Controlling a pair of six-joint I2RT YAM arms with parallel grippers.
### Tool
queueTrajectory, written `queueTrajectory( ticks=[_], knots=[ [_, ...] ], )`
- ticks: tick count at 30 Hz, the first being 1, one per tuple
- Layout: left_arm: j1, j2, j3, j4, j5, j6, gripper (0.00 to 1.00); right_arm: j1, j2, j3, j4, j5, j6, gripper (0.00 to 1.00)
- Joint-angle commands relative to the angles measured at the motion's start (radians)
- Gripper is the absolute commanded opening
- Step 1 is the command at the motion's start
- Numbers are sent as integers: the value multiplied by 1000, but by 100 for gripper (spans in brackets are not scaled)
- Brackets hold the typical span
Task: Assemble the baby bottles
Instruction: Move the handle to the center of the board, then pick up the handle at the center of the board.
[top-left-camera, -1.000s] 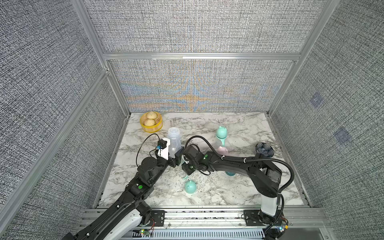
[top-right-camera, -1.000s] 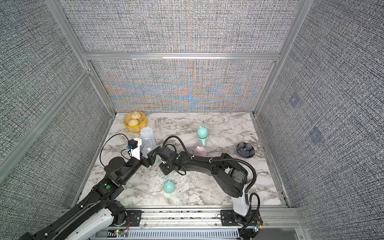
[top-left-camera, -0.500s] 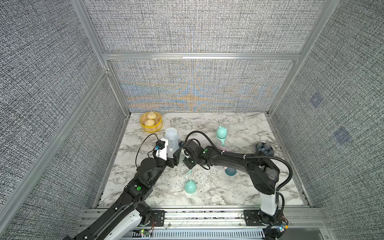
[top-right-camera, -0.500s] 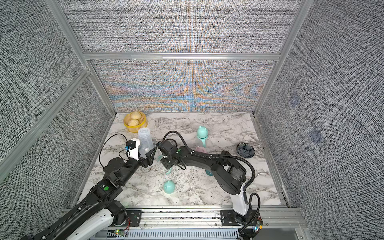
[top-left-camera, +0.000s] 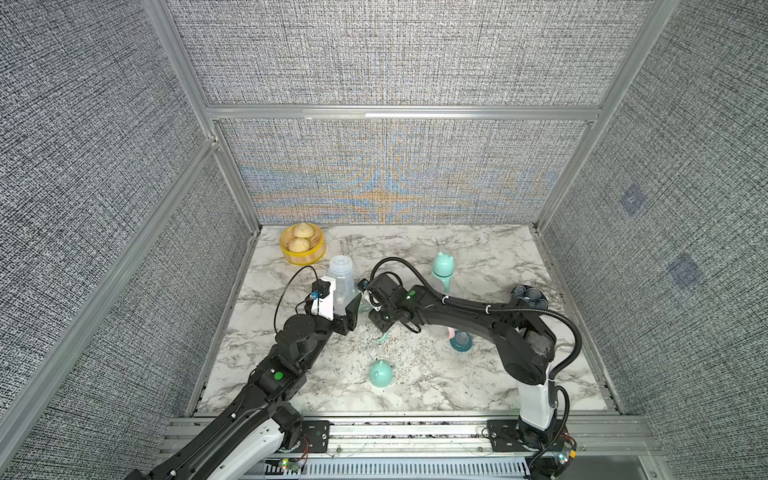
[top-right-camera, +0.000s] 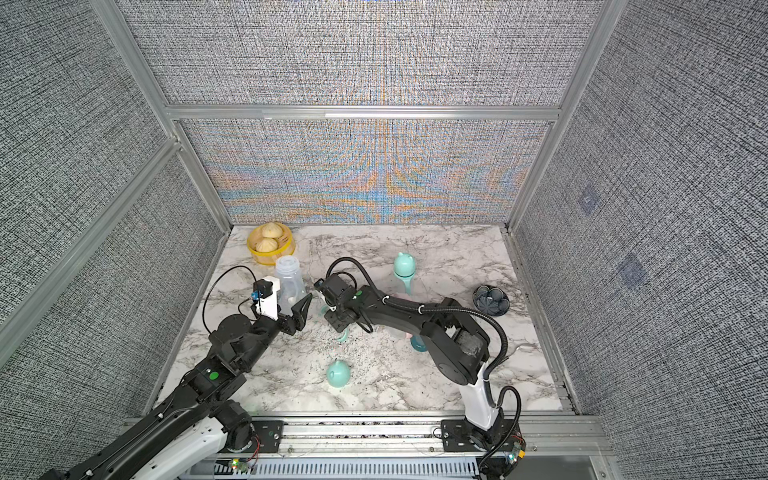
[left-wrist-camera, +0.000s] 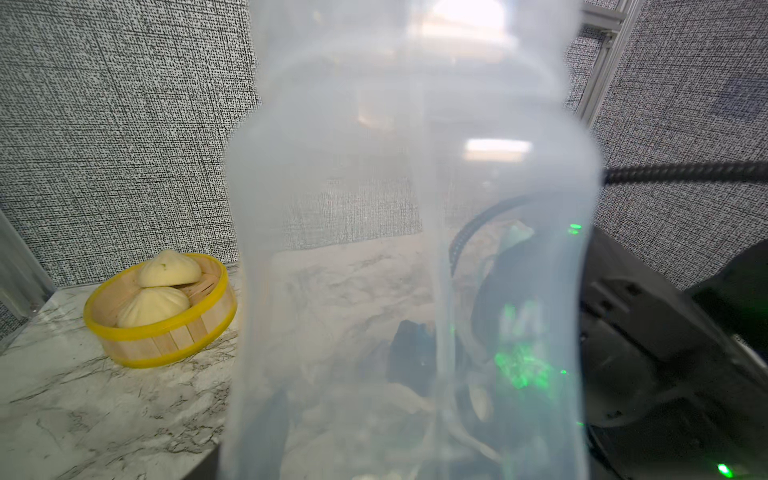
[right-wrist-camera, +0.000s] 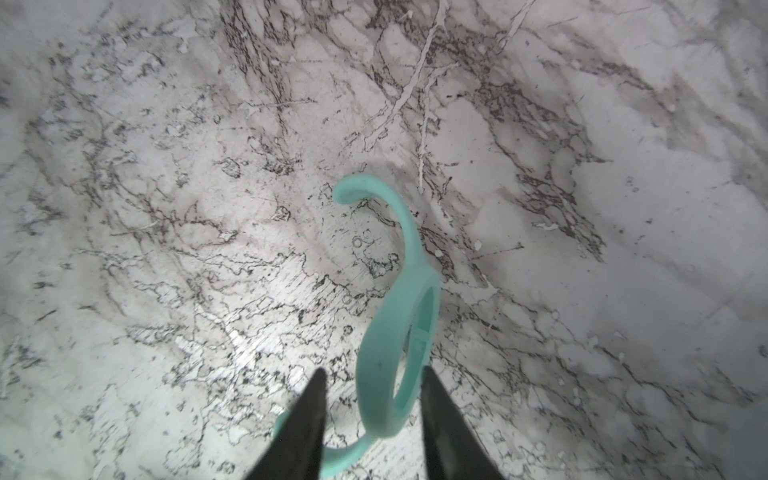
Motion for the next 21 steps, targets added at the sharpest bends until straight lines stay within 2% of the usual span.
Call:
queueTrajectory(
  ticks=[1,7,13,21],
  knots=[
    [4,4,1,23,-2,-9,0,11,-57,-16,-34,9,69,59],
    [5,26,6,39,16,-18,0,37,-143,-88,-72,-6,255,60],
    [6,52,11,59,33,-23,0,64,-156,-169,-24,-29,433,59],
    [7,45,9,51,42,-26,0,62,-86,-212,88,-76,523,59]
  ],
)
